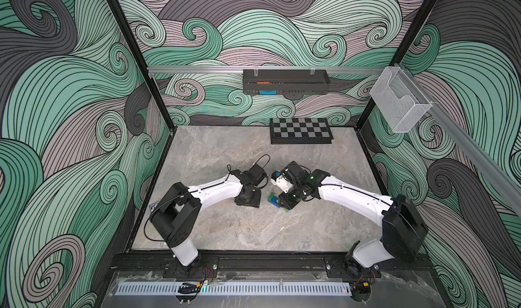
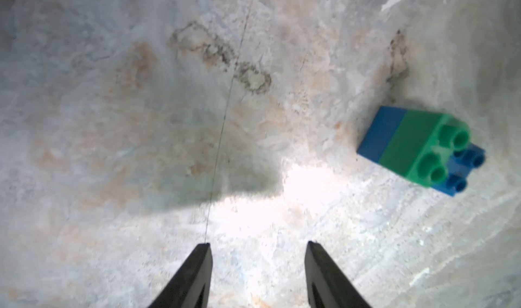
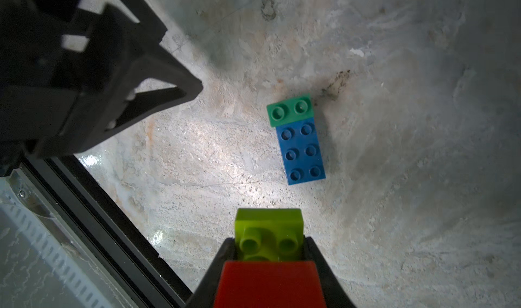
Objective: Assemble the number 5 with lego
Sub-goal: Adjust the lego brick at the center of the board, then assemble the lego brick with the lego brick.
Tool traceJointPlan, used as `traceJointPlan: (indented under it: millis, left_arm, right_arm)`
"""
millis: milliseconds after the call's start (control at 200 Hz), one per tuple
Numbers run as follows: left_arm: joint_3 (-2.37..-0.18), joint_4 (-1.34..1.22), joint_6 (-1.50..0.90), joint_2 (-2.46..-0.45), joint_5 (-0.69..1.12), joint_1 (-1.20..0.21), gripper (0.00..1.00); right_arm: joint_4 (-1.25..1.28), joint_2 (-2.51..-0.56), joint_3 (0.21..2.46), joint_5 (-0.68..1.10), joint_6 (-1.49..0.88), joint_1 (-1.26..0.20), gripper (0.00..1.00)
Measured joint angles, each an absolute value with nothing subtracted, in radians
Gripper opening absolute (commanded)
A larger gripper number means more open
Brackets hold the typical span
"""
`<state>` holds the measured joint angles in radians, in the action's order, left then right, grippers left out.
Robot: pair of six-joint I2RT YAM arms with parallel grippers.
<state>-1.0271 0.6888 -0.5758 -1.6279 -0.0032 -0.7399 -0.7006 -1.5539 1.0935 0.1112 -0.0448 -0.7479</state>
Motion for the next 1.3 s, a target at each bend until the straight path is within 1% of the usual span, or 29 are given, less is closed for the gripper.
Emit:
traceJointPlan:
  millis: [240,540,871,1301]
  left_arm:
    - [-0.912,0.72,-0.617,-1.491,0.019,-0.735,0.57]
    - [-0.874,0.753,-0.642,-1.37,0.03,-0.728,0.57]
    - [-0.846,0.767,-0.645,-1.357,0.03,-0.713,0.57]
    - [-0.829,0.768,-0.644,-1.342,0.031,-0.701,0.56]
  right_arm:
    - [-0.684,-1.671,1.193,0.106,0.047,-0.765,0.24]
    - [-0.703,-1.803,1.283,0.041,0.127,-0.783,0.24]
    - [-0.746,-1.835,1.33,-0.025,0.18,-0.783,0.24]
    - [-0.764,-1.884,1.36,-0.038,0.203,-0.783,0.24]
